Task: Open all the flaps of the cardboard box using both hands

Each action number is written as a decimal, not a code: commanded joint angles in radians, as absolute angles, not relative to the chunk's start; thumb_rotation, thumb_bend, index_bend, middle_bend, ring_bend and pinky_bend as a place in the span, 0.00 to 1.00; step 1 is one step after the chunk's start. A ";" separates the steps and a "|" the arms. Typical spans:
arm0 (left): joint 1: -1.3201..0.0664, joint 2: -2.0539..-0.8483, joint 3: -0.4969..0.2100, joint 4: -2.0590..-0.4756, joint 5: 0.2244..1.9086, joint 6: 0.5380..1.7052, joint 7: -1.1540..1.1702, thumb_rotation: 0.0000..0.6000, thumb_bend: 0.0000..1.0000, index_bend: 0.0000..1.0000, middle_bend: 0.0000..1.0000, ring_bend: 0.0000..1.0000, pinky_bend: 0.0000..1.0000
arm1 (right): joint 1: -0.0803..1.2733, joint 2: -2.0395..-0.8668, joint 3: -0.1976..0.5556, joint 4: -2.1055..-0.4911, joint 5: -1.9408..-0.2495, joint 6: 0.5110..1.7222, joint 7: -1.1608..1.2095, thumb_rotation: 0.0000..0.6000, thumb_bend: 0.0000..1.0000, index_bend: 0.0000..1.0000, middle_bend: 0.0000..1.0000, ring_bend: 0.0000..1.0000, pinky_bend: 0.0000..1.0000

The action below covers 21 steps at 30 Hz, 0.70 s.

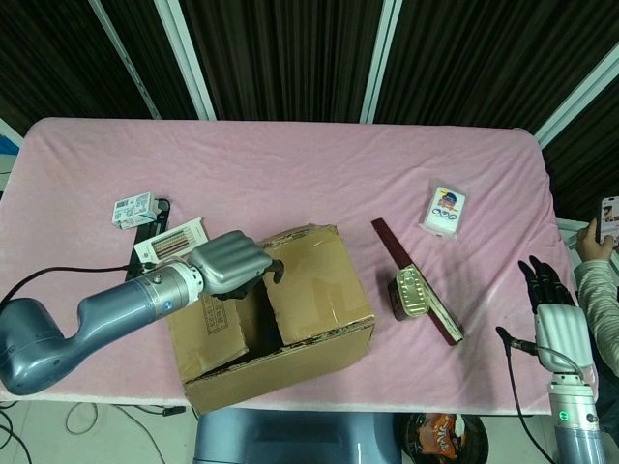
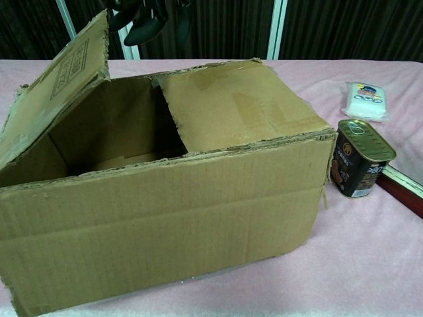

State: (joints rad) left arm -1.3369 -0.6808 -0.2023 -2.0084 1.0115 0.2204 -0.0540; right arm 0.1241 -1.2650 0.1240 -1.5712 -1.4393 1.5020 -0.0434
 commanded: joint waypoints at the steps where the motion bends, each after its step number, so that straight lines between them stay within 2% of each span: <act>1: -1.318 -0.651 -0.232 -2.021 1.019 0.192 -0.089 1.00 1.00 0.34 0.60 0.46 0.53 | 0.124 -1.265 0.125 -1.571 -1.438 1.500 -0.043 1.00 0.18 0.00 0.00 0.00 0.21; 21: -1.118 -0.466 -0.426 -2.131 1.148 0.119 -0.227 1.00 1.00 0.34 0.61 0.47 0.55 | 0.122 -1.268 0.126 -1.569 -1.439 1.498 -0.045 1.00 0.18 0.00 0.00 0.00 0.21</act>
State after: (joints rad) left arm -1.1297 -0.4769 -0.4146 -2.1214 1.1378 0.1248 -0.2188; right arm 0.1224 -1.2676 0.1256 -1.5687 -1.4391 1.4980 -0.0451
